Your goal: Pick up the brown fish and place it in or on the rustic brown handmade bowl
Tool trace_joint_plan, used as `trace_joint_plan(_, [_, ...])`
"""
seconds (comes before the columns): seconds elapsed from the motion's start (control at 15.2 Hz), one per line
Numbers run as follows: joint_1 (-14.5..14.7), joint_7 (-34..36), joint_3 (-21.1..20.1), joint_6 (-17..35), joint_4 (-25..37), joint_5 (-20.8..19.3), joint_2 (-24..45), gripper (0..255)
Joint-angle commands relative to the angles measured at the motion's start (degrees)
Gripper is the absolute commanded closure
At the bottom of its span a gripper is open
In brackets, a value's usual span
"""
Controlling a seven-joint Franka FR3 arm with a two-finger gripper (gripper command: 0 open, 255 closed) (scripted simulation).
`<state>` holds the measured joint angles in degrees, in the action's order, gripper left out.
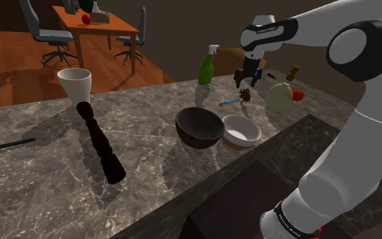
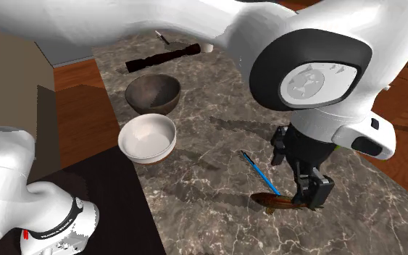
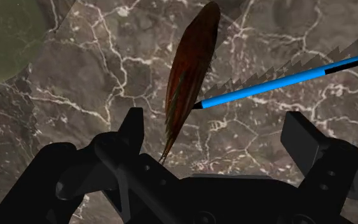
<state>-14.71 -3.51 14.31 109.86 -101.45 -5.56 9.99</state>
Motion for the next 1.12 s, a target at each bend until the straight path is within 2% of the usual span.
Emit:
trace_joint_plan(0.0, [-1.2, -0.6, 0.6, 0.0, 4.1, 1.3, 4.4, 0])
trace_joint_plan(0.07, [-1.5, -0.7, 0.7, -0.1, 5.1, 1.6, 5.3, 0])
trace_joint_plan(0.59, [-1.9, -0.8, 0.8, 5.3, 1.0, 1.8, 6.6, 0])
trace_joint_plan(1.06, [-1.9, -0.8, 0.8, 5.3, 1.0, 1.8, 6.6, 0])
